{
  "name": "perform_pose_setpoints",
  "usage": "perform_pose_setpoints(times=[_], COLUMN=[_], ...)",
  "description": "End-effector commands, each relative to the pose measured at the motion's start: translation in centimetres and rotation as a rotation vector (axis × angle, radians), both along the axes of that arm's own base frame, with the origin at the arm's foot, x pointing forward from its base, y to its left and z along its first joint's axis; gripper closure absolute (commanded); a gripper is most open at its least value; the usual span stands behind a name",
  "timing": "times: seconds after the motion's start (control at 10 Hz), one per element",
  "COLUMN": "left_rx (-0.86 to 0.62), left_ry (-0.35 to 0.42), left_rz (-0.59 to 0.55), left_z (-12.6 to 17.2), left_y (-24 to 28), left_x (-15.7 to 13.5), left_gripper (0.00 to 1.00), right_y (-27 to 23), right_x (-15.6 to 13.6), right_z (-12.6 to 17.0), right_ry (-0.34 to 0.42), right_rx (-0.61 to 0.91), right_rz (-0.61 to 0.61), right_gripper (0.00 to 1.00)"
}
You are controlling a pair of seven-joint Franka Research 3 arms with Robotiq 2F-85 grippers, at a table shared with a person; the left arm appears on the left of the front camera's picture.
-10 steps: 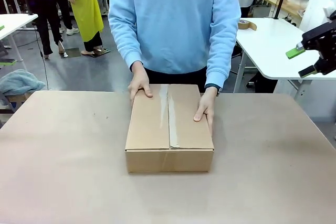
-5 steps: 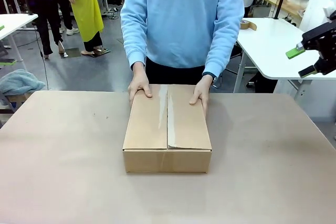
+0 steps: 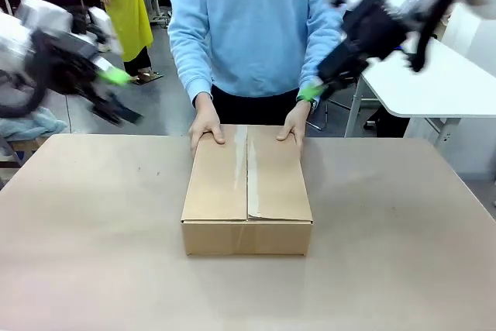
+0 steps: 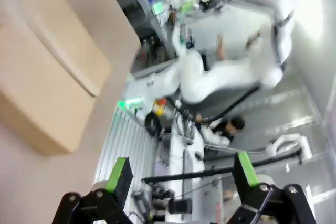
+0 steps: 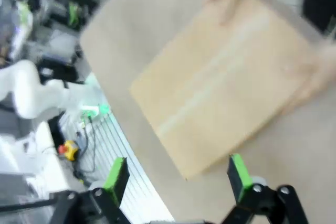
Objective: Pack the gift set into the box.
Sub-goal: Press and hold the closed box until the human finishes sealing it.
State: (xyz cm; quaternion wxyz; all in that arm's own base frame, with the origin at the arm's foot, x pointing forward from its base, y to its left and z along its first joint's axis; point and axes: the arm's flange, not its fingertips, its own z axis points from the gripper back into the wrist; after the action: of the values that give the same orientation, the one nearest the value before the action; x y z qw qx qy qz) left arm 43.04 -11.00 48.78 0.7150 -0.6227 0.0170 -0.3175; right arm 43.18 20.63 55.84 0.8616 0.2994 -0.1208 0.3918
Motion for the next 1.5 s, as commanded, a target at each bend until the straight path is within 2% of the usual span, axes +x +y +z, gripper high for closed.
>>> perform_pose_setpoints(times=[0.0,0.1,0.2,0.3,0.5,0.6,0.7,0.8,1.0,1.1,1.2,1.3,1.4], left_rx=[-0.175,-0.221,-0.249,-0.286,-0.344,-0.321,-0.251,-0.334,-0.334,-0.314,-0.37,-0.473,-0.416], left_ry=[-0.291,-0.458,-0.583,-0.666,-0.763,-0.826,-0.849,-0.762,-0.762,-0.793,-0.941,-1.206,-1.336], left_rz=[0.048,0.106,0.171,0.222,0.32,0.366,0.454,0.339,0.339,0.373,0.322,0.207,0.156], left_z=[-4.1,-5.6,-6.7,-6.8,-5.9,-5.6,-5.2,-5.5,-5.5,-5.3,-6.5,-9.1,-10.9], left_y=[-0.5,-0.4,-0.3,-0.2,-0.2,0.0,0.3,0.9,0.9,0.7,-1.2,-4.0,-5.5], left_x=[-1.6,-2.5,-2.9,-3.4,-3.2,-2.8,-1.8,-2.4,-2.4,-2.0,-1.6,-0.4,0.3], left_gripper=[0.0,0.0,0.0,0.0,0.0,0.0,0.0,0.0,0.0,0.0,0.0,0.0,0.0], right_y=[-0.7,-1.6,-2.2,-2.4,-2.5,-2.6,-2.3,-1.6,-1.6,-2.1,-1.1,-0.7,-0.5], right_x=[1.2,0.8,0.8,1.1,1.1,1.2,2.4,0.5,0.5,0.9,1.9,3.5,3.4], right_z=[-1.7,-3.0,-4.6,-5.9,-7.6,-8.5,-8.8,-6.3,-6.3,-7.8,-9.5,-13.8,-16.4], right_ry=[-0.591,-0.638,-0.674,-0.672,-0.571,-0.531,-0.479,-0.618,-0.618,-0.585,-0.666,-0.767,-0.787], right_rx=[0.293,0.427,0.522,0.51,0.593,0.614,0.483,0.455,0.455,0.497,0.527,0.56,0.569], right_rz=[0.633,0.767,0.779,0.741,0.761,0.766,0.651,0.643,0.643,0.671,0.717,0.718,0.719], right_gripper=[0.0,0.0,0.0,0.0,0.0,0.0,0.0,0.0,0.0,0.0,0.0,0.0,0.0])
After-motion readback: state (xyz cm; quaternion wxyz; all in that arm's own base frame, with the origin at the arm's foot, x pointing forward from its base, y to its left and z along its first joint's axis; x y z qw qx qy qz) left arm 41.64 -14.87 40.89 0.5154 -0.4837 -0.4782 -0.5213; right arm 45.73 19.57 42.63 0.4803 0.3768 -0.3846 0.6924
